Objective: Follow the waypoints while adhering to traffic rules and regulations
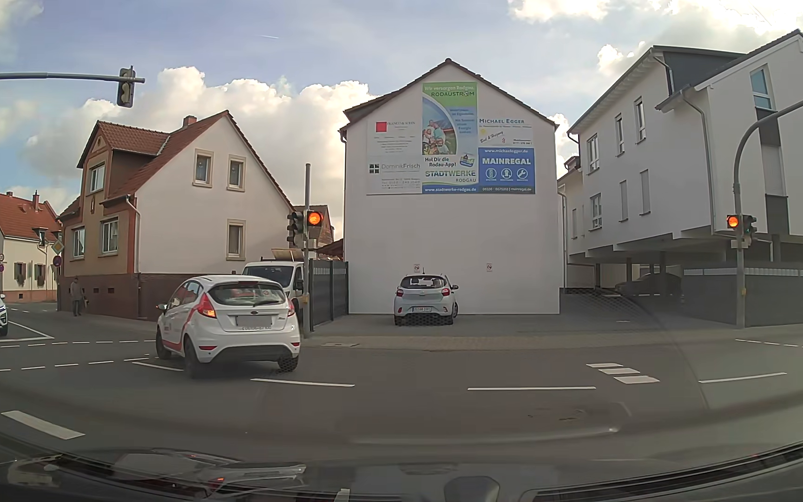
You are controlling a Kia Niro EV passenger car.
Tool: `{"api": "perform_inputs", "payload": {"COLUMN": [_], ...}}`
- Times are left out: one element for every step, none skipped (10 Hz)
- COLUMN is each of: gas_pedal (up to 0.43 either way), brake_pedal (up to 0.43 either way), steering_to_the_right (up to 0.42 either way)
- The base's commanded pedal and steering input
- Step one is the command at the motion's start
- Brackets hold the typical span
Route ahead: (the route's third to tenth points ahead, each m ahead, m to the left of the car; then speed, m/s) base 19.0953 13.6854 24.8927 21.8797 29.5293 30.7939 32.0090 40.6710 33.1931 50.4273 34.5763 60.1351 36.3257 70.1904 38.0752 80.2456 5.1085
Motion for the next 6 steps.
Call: {"api": "perform_inputs", "payload": {"gas_pedal": [0.087,0.087,0.087,0.087,0.098,0.098], "brake_pedal": [0.0,0.0,0.0,0.0,0.0,0.0], "steering_to_the_right": [-0.084,-0.115,-0.139,-0.174,-0.206,-0.226]}}
